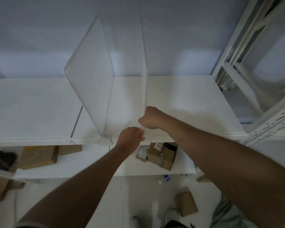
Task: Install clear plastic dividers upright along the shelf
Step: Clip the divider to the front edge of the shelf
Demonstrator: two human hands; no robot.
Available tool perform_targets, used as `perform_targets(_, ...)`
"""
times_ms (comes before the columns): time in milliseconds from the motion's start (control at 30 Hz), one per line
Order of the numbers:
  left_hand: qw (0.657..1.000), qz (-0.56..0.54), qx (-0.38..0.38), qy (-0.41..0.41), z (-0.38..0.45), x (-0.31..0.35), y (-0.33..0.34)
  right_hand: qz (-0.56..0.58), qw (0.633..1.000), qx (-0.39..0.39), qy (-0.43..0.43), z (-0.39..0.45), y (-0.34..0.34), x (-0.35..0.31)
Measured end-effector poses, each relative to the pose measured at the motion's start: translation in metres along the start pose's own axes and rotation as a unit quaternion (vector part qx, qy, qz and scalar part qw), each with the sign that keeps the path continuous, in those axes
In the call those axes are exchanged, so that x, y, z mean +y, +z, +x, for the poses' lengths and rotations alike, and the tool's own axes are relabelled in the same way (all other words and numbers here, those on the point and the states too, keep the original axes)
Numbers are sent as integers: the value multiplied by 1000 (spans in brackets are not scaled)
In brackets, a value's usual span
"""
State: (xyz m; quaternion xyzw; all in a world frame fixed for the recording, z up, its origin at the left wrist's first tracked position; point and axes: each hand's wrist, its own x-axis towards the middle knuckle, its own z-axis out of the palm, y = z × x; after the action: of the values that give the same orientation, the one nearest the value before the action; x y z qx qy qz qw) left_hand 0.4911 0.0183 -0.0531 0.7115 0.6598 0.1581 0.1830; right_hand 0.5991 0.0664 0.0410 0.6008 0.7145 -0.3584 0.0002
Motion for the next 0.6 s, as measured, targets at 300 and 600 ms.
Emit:
perform_targets(300,1000,-6,12,-14,0,6,0,-13,999,15,-27,-7,-4,1)
perform_targets(600,1000,18,-20,-4,-2,3,-6,-26,998,38,-34,-9,-2,1)
